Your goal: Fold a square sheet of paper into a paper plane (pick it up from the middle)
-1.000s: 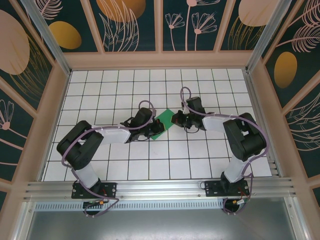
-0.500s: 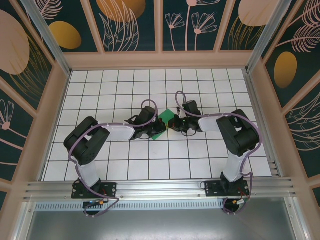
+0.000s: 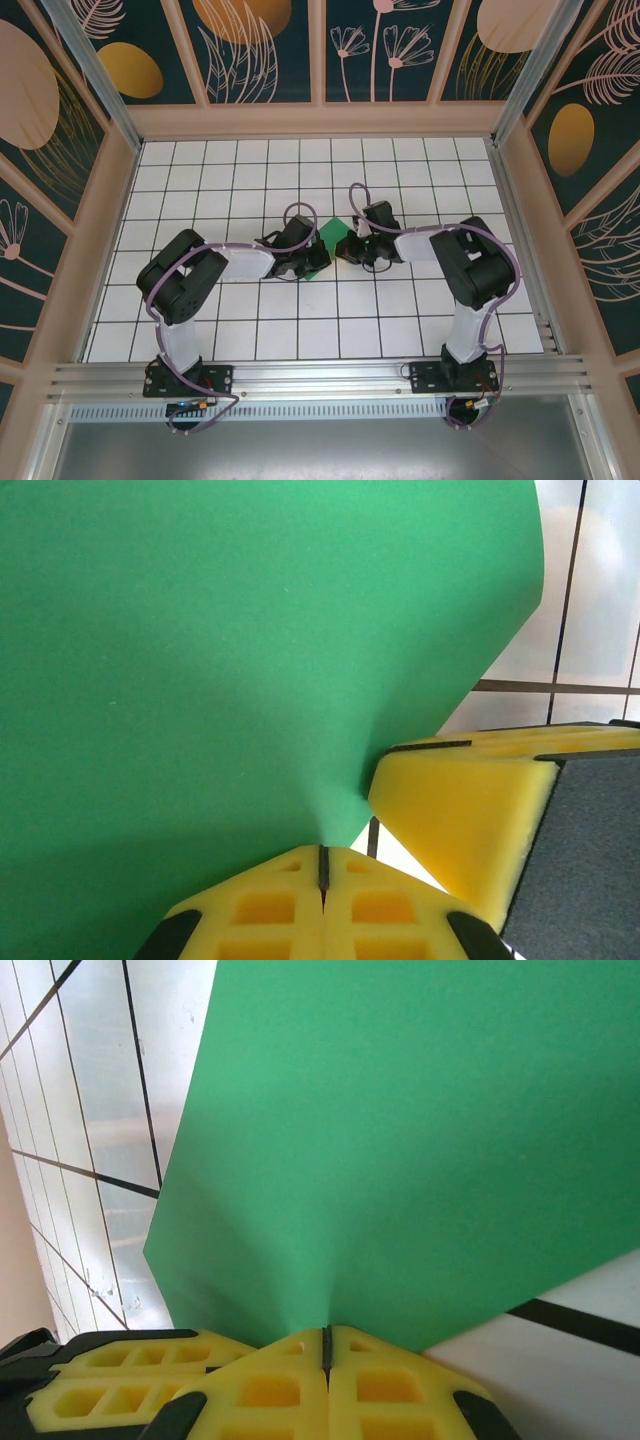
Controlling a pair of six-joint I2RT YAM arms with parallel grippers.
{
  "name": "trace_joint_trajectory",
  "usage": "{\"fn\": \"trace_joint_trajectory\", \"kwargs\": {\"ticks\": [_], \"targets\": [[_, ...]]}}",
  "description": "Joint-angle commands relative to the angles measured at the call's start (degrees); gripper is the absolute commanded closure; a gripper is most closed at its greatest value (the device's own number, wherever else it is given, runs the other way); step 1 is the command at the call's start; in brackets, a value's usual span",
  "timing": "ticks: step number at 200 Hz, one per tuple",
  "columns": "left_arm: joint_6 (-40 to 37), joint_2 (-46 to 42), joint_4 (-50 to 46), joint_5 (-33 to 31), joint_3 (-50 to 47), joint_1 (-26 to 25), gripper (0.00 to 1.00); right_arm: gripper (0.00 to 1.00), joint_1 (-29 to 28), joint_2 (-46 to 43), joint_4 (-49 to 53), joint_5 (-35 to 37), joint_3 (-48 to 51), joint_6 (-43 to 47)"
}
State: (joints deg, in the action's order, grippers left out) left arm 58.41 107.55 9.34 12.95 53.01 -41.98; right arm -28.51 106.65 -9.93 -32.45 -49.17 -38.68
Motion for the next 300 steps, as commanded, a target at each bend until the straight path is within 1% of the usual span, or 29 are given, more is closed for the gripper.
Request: {"fn": "trace_joint_trajectory", "kwargs": {"ticks": [1, 30, 135, 172, 214, 245, 272, 300], "targets": [[0.8, 1.7, -5.4, -1.8, 0.4, -0.3, 1.00, 1.00, -0.2, 2.0, 3.0, 3.9, -1.7, 2.4], [1.2, 2.0, -6.9, -1.5, -0.4, -0.3, 1.00, 1.00, 0.9, 2.7, 4.2, 6.0, -2.9, 3.7], [1.2, 2.1, -7.1, 0.0, -1.6, -0.3, 1.00, 1.00, 9.7, 8.6, 5.9, 12.8, -11.0, 5.2], [1.1, 2.2, -6.8, 0.2, -1.8, -0.3, 1.00, 1.00, 13.4, 10.0, 5.1, 12.5, -13.1, 5.2], [0.9, 2.4, -6.9, 0.4, -1.7, -0.2, 1.00, 1.00, 14.0, 9.0, 7.3, 12.5, -16.9, 6.9], [0.6, 2.4, -6.9, 0.5, -1.3, -0.3, 1.00, 1.00, 13.8, 6.3, 5.0, 8.5, -15.8, 7.5], [0.4, 2.7, -6.9, 0.6, -1.0, -0.3, 1.00, 1.00, 11.7, 3.7, 2.8, 2.3, -13.1, 9.3], [0.2, 2.7, -7.0, 0.5, -0.6, -0.3, 1.00, 1.00, 9.2, 4.3, 2.5, -2.6, -11.1, 9.5]]}}
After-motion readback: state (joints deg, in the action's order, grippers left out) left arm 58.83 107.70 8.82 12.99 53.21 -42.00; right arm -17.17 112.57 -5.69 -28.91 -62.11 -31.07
